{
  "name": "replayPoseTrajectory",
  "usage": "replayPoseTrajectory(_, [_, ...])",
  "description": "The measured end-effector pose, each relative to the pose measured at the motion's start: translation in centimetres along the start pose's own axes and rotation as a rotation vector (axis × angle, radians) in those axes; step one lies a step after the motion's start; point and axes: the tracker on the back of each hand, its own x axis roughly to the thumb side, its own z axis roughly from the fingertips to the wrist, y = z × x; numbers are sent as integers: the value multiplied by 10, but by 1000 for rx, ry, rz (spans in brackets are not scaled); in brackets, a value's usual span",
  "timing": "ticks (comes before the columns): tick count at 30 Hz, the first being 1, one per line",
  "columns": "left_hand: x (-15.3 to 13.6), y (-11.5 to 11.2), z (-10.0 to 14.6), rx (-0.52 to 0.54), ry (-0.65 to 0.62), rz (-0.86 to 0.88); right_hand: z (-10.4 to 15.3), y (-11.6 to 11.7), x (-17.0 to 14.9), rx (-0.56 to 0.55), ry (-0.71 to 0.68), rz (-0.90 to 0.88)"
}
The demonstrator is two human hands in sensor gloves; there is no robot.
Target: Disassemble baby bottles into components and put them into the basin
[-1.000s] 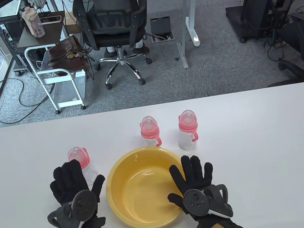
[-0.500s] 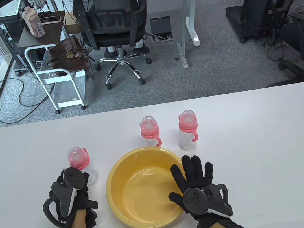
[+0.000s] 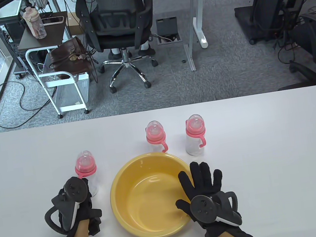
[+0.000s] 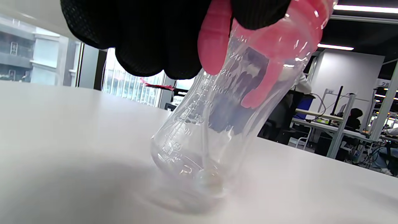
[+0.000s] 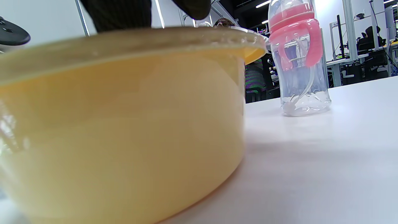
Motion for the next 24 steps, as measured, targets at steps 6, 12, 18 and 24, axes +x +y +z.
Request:
replayPoseTrajectory(6, [9,37,15,164,-119,13,1,-1,0,-5,0,7])
replayPoseTrajectory(12, [36,71,50,360,-397,-128,1,-1,1,-9,-10,17])
replayPoseTrajectory(18, [59,73,101,514,-710,-339,1,1,0,6,-12,2])
replayPoseTrajectory(24, [60,51,123,488,-813,-351,1,2,0,23,-6,8])
